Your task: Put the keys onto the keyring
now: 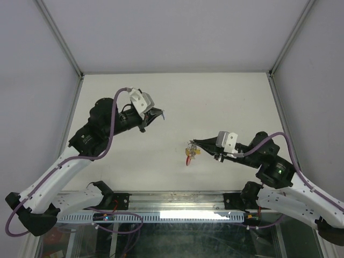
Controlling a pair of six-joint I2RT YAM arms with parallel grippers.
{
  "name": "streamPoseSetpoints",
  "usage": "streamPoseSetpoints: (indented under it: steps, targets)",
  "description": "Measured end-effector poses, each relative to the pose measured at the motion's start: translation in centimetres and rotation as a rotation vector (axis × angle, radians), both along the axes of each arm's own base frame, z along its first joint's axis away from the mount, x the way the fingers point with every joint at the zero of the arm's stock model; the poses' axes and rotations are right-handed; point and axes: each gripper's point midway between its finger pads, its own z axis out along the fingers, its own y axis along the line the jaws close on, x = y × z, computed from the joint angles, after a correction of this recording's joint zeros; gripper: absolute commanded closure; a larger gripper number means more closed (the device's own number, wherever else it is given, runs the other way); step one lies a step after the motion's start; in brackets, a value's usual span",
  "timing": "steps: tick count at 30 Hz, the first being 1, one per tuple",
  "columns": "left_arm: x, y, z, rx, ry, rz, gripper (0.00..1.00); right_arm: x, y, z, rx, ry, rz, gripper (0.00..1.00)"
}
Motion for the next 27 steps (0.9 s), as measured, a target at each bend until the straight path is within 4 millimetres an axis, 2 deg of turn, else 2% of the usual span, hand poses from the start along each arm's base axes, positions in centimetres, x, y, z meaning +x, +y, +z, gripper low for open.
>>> streamPoseSetpoints:
  steps: [4,10,15,22,27]
  targets:
    - [-1.7,0.5,3.1,-0.03,-0.098,-0.059,1.0,0.2,1.8,2.2,0.063,-0.087,0.057,1.0]
    - [-4.3,0.3,5.9,-0.062,-0.181,-0.18,1.0,0.4,4.8,3.0,0.107,-0.038,0.128,1.0]
    - [-6.0,0.0,6.9,-0.076,-0.205,-0.263,1.0,0.0,6.4,4.5,0.164,0.073,0.183,1.0]
    - [-7.5,-0.2,8.0,-0.095,-0.223,-0.336,1.0,-1.5,7.0,7.3,0.285,0.181,0.281,1.0]
    - [-8.3,-0.2,8.4,-0.104,-0.233,-0.371,1.0,-0.8,7.0,8.9,0.37,0.267,0.32,1.0]
